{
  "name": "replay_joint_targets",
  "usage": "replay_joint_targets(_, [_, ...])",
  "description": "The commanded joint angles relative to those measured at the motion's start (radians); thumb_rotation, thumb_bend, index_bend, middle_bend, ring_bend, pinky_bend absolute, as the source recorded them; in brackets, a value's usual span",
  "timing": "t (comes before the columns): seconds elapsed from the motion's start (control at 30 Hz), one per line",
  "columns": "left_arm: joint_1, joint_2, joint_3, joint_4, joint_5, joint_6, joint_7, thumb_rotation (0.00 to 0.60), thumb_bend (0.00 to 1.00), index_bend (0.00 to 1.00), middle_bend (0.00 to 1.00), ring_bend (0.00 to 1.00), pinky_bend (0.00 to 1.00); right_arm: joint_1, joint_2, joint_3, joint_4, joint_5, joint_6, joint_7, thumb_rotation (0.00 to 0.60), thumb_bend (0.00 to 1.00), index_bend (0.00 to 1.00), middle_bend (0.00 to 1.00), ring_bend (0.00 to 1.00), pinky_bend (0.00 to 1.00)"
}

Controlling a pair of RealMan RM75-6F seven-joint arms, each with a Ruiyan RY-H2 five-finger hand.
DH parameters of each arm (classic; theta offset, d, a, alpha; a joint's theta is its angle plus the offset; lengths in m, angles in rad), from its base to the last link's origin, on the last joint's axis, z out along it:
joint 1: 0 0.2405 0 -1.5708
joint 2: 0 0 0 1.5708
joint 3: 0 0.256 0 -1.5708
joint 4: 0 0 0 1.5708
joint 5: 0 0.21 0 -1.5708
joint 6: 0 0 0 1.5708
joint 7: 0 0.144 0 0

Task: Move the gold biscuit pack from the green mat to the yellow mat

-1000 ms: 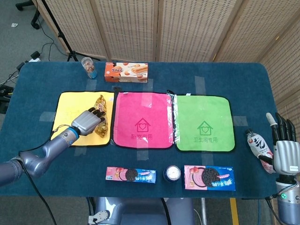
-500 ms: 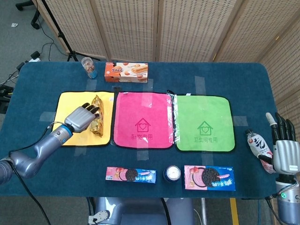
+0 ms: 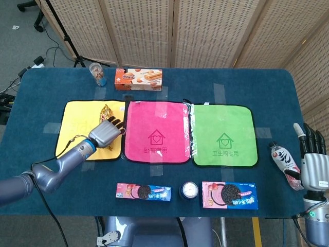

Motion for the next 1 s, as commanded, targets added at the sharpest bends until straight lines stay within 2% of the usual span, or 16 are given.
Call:
replay_joint_targets(0.03, [-0.003,-0.016,0.030,0.027,-0.048,-0.021,0.052,0.600,1.00,0.31,0.14,0.13,0.12,-0.002,0.004,0.004,0.002,0.005,-0.002,0.008,0.600,0.00,0.00,0.00,0.00,0.00])
replay_joint_targets(0.2, [0.020,0.017,0.056,0.007,-0.114,-0.019,0.073,0.600,1.00,0.31,0.14,0.13,0.12,-0.004,0.006,0.004,-0.002,-0.001,0.005,0.011,0.600,0.00,0.00,0.00,0.00,0.00])
replay_joint_targets(0.63, [0.081,0.103,0.106,0.016,-0.146,0.003,0.071,0.600,1.00,0.31,0.14,0.13,0.12,-0.003,0.002,-0.006,-0.014,-0.016,0.004,-0.012,0.600,0.00,0.00,0.00,0.00,0.00])
replay_joint_targets(0.83, [0.095,0.121,0.099,0.016,-0.125,0.014,0.055,0.600,1.00,0.31,0.14,0.13,0.12,-0.002,0.001,-0.007,-0.019,-0.018,0.002,-0.019,0.600,0.00,0.00,0.00,0.00,0.00])
replay_joint_targets(1.0, [0.120,0.152,0.067,-0.027,-0.059,0.066,-0.004,0.600,1.00,0.31,0.14,0.13,0.12,-0.004,0.004,-0.006,-0.022,-0.020,0.005,-0.015,0.600,0.00,0.00,0.00,0.00,0.00])
